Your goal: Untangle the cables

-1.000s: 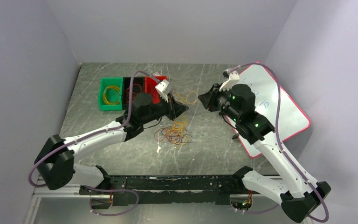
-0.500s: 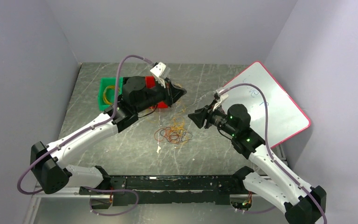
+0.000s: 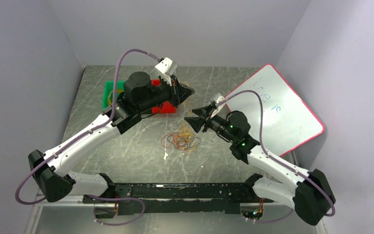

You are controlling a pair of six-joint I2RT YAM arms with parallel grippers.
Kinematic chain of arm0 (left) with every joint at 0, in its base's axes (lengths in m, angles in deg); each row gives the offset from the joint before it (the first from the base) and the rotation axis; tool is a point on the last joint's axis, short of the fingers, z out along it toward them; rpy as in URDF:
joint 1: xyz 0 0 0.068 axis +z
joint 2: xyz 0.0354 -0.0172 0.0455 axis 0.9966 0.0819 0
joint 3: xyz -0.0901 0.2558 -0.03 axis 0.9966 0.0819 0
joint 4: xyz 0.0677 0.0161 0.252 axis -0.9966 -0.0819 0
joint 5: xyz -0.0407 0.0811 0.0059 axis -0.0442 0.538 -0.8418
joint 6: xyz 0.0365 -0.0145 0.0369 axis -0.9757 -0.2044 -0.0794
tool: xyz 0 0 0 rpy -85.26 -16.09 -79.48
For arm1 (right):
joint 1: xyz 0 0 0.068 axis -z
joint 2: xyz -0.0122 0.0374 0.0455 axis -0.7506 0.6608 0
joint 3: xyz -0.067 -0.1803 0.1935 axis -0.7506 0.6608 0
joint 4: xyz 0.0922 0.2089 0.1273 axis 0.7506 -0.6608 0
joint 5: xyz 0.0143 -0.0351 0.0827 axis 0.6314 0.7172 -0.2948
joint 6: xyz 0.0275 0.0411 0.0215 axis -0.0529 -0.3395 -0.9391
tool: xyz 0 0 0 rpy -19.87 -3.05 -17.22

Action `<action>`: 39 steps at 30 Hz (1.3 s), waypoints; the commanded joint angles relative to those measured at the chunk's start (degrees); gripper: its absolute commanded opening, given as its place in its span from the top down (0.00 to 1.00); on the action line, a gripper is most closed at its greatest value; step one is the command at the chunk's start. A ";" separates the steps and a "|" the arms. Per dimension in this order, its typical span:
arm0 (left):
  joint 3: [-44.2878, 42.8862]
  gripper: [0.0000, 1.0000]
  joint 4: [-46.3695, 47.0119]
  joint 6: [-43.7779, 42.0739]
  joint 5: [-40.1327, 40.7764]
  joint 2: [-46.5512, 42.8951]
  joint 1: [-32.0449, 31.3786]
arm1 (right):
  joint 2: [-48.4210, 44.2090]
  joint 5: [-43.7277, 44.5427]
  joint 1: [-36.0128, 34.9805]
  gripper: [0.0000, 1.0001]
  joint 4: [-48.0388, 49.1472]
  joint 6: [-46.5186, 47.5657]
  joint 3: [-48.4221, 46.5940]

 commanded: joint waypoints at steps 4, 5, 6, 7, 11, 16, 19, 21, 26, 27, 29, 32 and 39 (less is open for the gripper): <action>-5.73 0.93 -4.47 0.64 -3.30 -0.54 0.34 | 9.19 5.62 -1.20 0.44 12.23 3.32 -2.05; -6.49 0.93 -5.21 0.80 -3.36 -0.59 0.36 | 11.18 6.10 -1.16 0.45 13.26 3.28 -2.35; -7.26 0.93 -5.78 0.97 -3.45 -0.69 0.38 | 12.14 6.34 -1.15 0.45 14.26 2.99 -2.52; -7.96 0.93 -6.21 1.06 -3.56 -0.78 0.44 | 13.93 6.20 -1.16 0.45 15.58 2.79 -2.67; -12.80 0.93 -8.54 1.19 -4.56 -0.53 0.59 | 21.75 4.69 -1.17 0.46 19.64 0.36 -3.84; -21.69 0.93 -13.87 0.18 -5.23 1.41 0.73 | 28.70 4.05 -1.27 0.49 24.26 -3.99 -3.38; -28.27 0.93 -17.59 -1.26 -4.49 3.19 0.87 | 31.66 3.61 -1.31 0.52 25.78 -6.30 -2.32; -31.98 0.93 -19.97 -2.20 -3.36 4.09 1.02 | 33.11 3.72 -1.43 0.53 26.91 -7.63 -1.07; -38.89 0.93 -24.53 -3.85 -0.03 5.62 3.01 | 35.09 3.62 -1.80 0.61 28.23 -10.04 2.57; -39.82 0.93 -25.10 -3.91 0.47 5.80 3.78 | 35.08 3.70 -1.96 0.62 28.59 -10.45 3.52; -41.55 0.93 -26.00 -3.99 0.80 6.01 5.60 | 35.13 4.05 -2.39 0.63 29.22 -11.02 5.45; -45.15 0.93 -27.62 -4.11 -0.19 7.04 8.97 | 34.98 4.99 -2.80 0.63 30.23 -12.13 8.62; -46.74 0.93 -29.85 -4.53 -1.19 7.41 14.63 | 34.37 5.14 -3.67 0.61 32.20 -14.38 13.68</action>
